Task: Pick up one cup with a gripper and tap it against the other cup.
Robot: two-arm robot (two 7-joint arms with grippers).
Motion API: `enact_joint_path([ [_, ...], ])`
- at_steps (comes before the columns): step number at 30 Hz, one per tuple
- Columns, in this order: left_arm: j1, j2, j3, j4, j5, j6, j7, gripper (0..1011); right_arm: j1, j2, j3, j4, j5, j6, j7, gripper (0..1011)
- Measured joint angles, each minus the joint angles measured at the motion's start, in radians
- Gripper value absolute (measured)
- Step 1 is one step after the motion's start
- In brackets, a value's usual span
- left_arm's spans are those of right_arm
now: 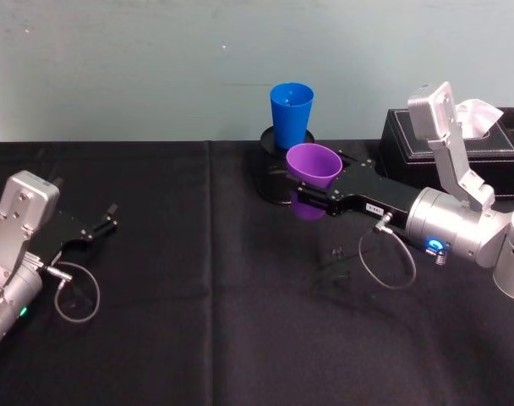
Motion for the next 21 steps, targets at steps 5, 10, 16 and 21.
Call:
enact_joint_path([
  [5,0.000,0.000,0.000,0.000,0.000,0.000,0.000,1000,0.000,0.000,0.000,0.000,0.000,0.000,0.000,724],
  [10,0.000,0.000,0.000,0.000,0.000,0.000,0.000,1000,0.000,0.000,0.000,0.000,0.000,0.000,0.000,724],
  [16,0.000,0.000,0.000,0.000,0.000,0.000,0.000,1000,0.000,0.000,0.000,0.000,0.000,0.000,0.000,724],
  [21,0.000,0.000,0.000,0.000,0.000,0.000,0.000,1000,0.000,0.000,0.000,0.000,0.000,0.000,0.000,724],
])
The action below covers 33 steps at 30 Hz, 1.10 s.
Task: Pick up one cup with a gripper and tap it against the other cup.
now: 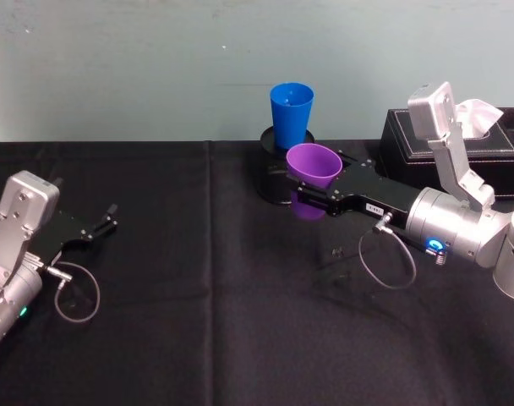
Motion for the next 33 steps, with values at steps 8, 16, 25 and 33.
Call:
enact_joint_path([
  [8,0.000,0.000,0.000,0.000,0.000,0.000,0.000,1000,0.000,0.000,0.000,0.000,0.000,0.000,0.000,724],
  [16,0.000,0.000,0.000,0.000,0.000,0.000,0.000,1000,0.000,0.000,0.000,0.000,0.000,0.000,0.000,724],
  [25,0.000,0.000,0.000,0.000,0.000,0.000,0.000,1000,0.020,-0.005,-0.008,0.016,-0.003,0.001,0.002,724],
  [33,0.000,0.000,0.000,0.000,0.000,0.000,0.000,1000,0.108,-0.040,-0.046,0.109,-0.036,0.021,0.011,726],
])
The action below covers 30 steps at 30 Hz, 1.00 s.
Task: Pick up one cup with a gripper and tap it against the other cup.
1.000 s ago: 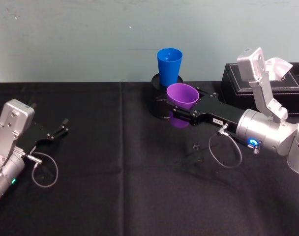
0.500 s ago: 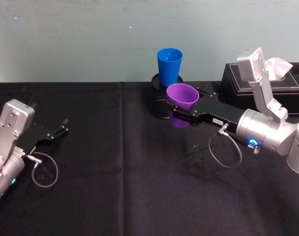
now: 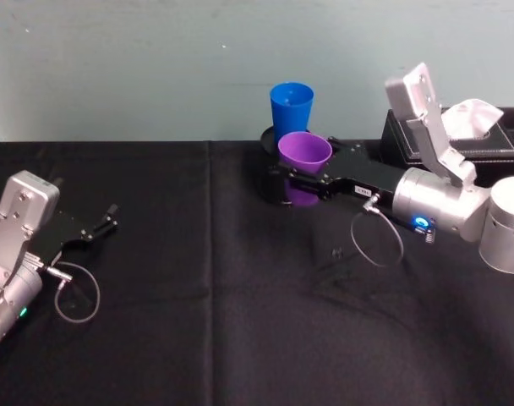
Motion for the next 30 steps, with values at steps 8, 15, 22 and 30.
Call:
enact_joint_path([
  [8,0.000,0.000,0.000,0.000,0.000,0.000,0.000,1000,0.078,-0.058,-0.014,0.115,-0.022,0.000,-0.001,724],
  [15,0.000,0.000,0.000,0.000,0.000,0.000,0.000,1000,0.112,-0.094,-0.011,0.182,-0.024,0.002,-0.010,724],
  [22,0.000,0.000,0.000,0.000,0.000,0.000,0.000,1000,0.147,-0.132,0.001,0.255,-0.022,0.000,-0.015,724],
  [30,0.000,0.000,0.000,0.000,0.000,0.000,0.000,1000,0.181,-0.163,0.009,0.323,-0.015,-0.005,-0.004,724],
])
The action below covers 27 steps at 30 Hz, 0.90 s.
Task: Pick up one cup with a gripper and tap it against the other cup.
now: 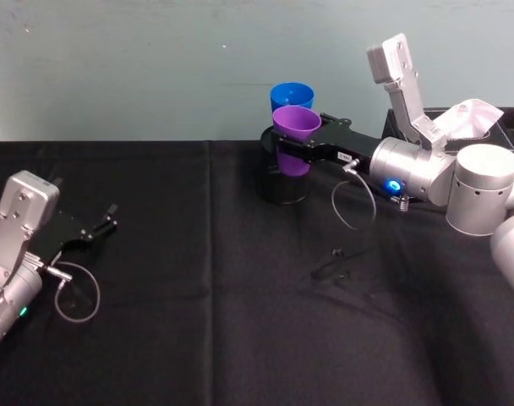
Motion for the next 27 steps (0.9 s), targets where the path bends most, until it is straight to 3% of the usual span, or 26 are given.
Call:
enact_joint_path([
  [11,0.000,0.000,0.000,0.000,0.000,0.000,0.000,1000,0.035,-0.027,0.002,0.050,-0.006,-0.002,0.006,724],
  [27,0.000,0.000,0.000,0.000,0.000,0.000,0.000,1000,0.039,-0.029,0.002,0.053,-0.009,0.000,0.007,724],
])
